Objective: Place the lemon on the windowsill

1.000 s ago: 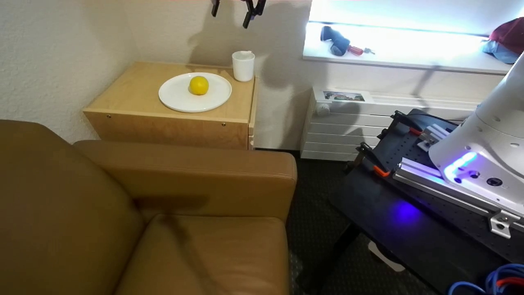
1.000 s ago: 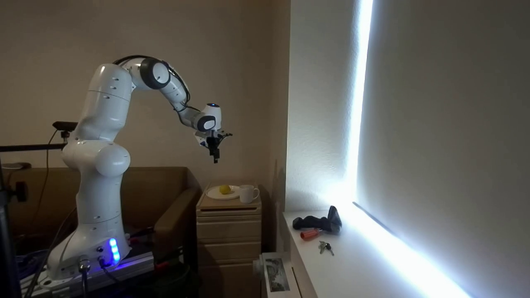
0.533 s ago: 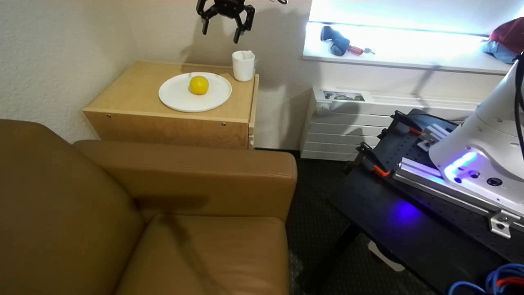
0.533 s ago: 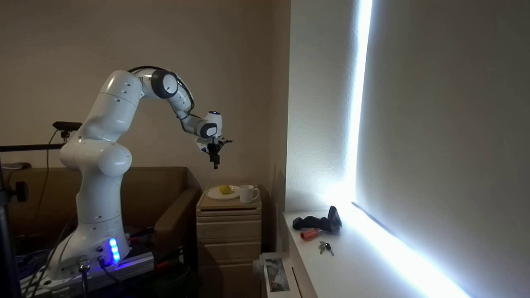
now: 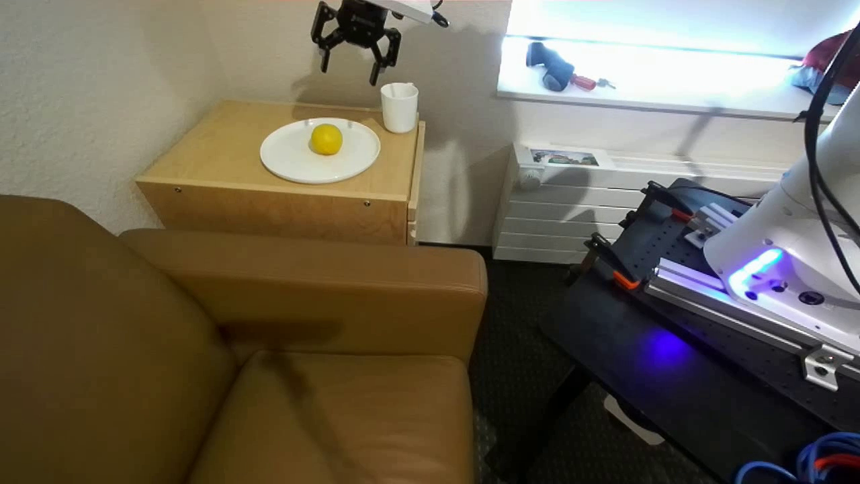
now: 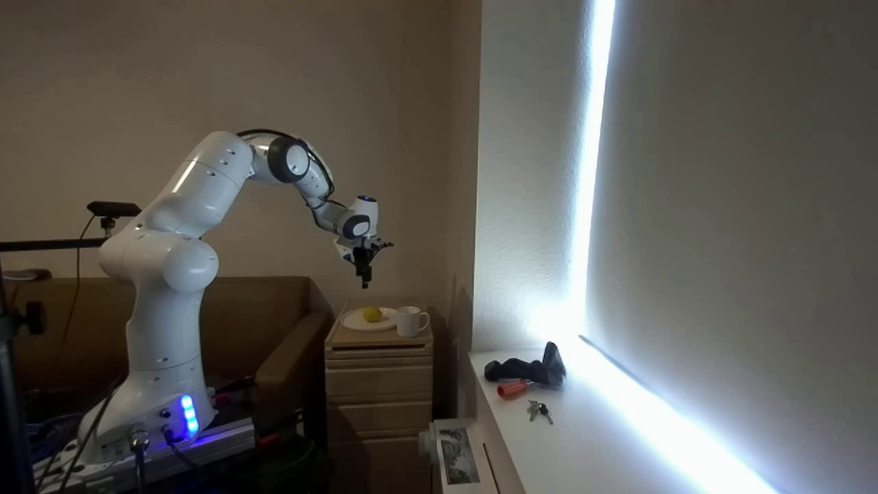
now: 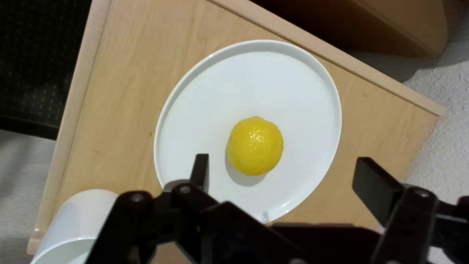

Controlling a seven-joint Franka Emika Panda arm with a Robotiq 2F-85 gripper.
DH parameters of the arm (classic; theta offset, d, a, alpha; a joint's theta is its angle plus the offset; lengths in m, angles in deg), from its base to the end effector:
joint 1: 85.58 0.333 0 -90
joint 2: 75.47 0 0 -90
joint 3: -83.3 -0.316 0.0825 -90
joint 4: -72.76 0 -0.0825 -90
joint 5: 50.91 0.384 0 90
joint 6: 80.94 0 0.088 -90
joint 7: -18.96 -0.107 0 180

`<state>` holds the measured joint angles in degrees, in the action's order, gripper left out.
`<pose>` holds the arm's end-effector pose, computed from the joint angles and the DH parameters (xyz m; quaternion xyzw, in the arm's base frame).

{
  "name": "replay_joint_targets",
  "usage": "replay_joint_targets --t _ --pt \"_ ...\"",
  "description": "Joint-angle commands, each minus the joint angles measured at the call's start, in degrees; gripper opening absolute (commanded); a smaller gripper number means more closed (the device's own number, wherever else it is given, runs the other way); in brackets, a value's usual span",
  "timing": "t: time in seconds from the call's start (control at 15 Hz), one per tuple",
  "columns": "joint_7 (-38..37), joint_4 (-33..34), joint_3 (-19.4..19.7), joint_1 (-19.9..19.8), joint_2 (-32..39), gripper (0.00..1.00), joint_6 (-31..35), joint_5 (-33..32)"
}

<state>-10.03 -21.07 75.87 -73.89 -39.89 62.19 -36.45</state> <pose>0.6764 0.2189 0.2816 -0.9667 0.1909 -0.0581 0.1604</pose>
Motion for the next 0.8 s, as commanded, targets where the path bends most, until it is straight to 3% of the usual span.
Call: replay_joint_targets --t 0.0,0.27,0.4,0.47,0.73 --pt "-1.7 14.2 2.7 2.0 10.5 1.0 -6.4 -1.8" --pt "-4.9 23.6 5.3 3.9 17.4 1.0 -14.8 -4.3" --pt "-2.3 23.6 3.7 3.8 16.9 1.0 -14.4 -4.1" --pt "-3.3 21.1 4.1 3.4 16.3 1.0 -12.4 -3.5" --pt "-4.8 24.0 5.6 4.8 18.4 1.0 -14.0 -5.0"
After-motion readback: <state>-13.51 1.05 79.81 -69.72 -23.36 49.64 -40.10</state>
